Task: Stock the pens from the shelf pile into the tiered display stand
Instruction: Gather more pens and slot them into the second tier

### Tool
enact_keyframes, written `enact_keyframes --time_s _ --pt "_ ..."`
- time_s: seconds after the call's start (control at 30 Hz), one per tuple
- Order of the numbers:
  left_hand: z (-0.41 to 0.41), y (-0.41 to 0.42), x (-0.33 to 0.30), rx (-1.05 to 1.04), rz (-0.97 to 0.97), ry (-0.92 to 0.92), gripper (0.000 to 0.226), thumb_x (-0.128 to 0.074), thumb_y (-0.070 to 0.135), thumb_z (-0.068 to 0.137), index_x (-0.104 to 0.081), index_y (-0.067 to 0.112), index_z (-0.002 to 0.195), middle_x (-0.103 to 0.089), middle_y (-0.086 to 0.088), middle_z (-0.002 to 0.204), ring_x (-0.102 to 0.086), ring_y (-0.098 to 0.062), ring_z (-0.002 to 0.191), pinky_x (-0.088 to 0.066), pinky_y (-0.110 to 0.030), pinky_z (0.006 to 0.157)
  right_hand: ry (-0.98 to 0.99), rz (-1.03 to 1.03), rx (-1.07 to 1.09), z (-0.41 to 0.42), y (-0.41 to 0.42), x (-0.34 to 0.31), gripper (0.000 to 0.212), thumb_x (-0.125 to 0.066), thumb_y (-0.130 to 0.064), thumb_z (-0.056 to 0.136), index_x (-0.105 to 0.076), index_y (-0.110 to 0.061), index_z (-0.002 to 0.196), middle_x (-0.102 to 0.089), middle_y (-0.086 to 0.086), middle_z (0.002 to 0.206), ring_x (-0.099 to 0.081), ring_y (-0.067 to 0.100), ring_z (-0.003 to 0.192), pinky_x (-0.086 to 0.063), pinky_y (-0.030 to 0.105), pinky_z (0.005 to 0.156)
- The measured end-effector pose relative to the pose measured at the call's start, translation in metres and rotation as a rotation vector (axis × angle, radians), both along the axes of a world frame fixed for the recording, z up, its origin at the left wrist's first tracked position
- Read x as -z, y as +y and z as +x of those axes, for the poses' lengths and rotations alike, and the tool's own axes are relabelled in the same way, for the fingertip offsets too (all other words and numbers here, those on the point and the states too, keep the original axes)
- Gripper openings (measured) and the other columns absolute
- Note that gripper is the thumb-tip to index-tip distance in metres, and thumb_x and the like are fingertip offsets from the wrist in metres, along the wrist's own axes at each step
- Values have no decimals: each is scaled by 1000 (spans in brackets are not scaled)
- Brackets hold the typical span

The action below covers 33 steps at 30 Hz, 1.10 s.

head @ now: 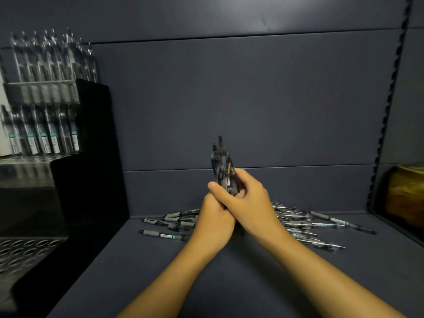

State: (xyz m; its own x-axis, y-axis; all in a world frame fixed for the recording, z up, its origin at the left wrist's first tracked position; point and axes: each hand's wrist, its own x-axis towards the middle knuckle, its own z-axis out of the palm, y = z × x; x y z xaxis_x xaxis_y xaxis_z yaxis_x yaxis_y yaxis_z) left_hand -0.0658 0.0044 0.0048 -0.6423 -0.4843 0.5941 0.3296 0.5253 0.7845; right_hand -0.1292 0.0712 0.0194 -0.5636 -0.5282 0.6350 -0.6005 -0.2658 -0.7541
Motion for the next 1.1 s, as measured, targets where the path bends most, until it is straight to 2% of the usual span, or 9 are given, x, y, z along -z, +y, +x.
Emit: enact_keyframes --time_s 0.1,0.3,0.47,0.63,0.77,0.83,0.9,1.0,1.1 --pt "2 1 -2 9 41 -5 17 -55 10 99 -71 16 101 -75 9 86 -70 2 87 -53 -17 73 -22 2 -1 -1 1 0 24 -78 -40 78 -67 -28 96 -68 -17 79 -65 -1 77 -49 16 71" --pt "2 1 7 -7 184 -32 19 -58 21 98 -70 13 111 -77 -2 100 -72 -11 98 -58 -35 88 -45 54 -26 -1 1 9 28 -78 -40 79 -68 -29 102 -73 -11 89 -69 4 87 -57 36 85" --pt "2 -3 21 -5 120 -56 25 -51 -3 95 -69 7 109 -75 -2 100 -70 -7 96 -55 -21 80 -81 57 -49 2 0 16 16 -75 -28 85 -68 -24 99 -73 -8 87 -70 8 87 -56 40 86" --pt "-2 -1 30 10 95 -25 26 -49 -6 95 -68 5 108 -74 0 96 -69 -1 92 -52 -17 77 -142 63 -45 3 1 28 11 -72 -25 87 -67 -21 96 -71 -3 85 -69 15 86 -55 47 87" --pt "-6 -1 32 26 86 23 15 -52 18 91 -66 20 90 -70 10 80 -65 1 80 -51 -19 73 -118 72 -55 3 0 30 24 -76 -31 84 -66 -23 104 -72 -9 91 -68 6 90 -55 35 87" --pt "-8 0 30 77 120 11 14 -49 18 96 -59 17 86 -60 6 76 -58 2 73 -49 -18 70 -102 107 -54 2 0 33 37 -80 -37 78 -64 -25 109 -72 -10 95 -68 2 93 -54 28 88" --pt "-12 -3 34 94 181 -3 18 -46 17 99 -58 17 85 -57 2 77 -58 0 73 -49 -21 72 -103 151 -54 1 -1 38 41 -81 -43 75 -64 -26 108 -72 -10 97 -67 2 94 -54 31 90" --pt "-19 -12 46 59 195 -46 30 -51 56 84 -64 29 81 -61 -1 80 -58 -17 84 -49 -47 85 -151 169 -67 -1 -2 43 50 -76 -59 68 -65 -29 105 -72 -9 97 -68 6 96 -54 42 93" --pt "-20 -12 50 79 216 -43 35 -51 57 77 -64 25 83 -61 -2 81 -57 -19 85 -48 -50 87 -163 153 -70 -1 -3 46 53 -72 -62 65 -65 -27 104 -72 -8 96 -69 7 96 -53 44 93"
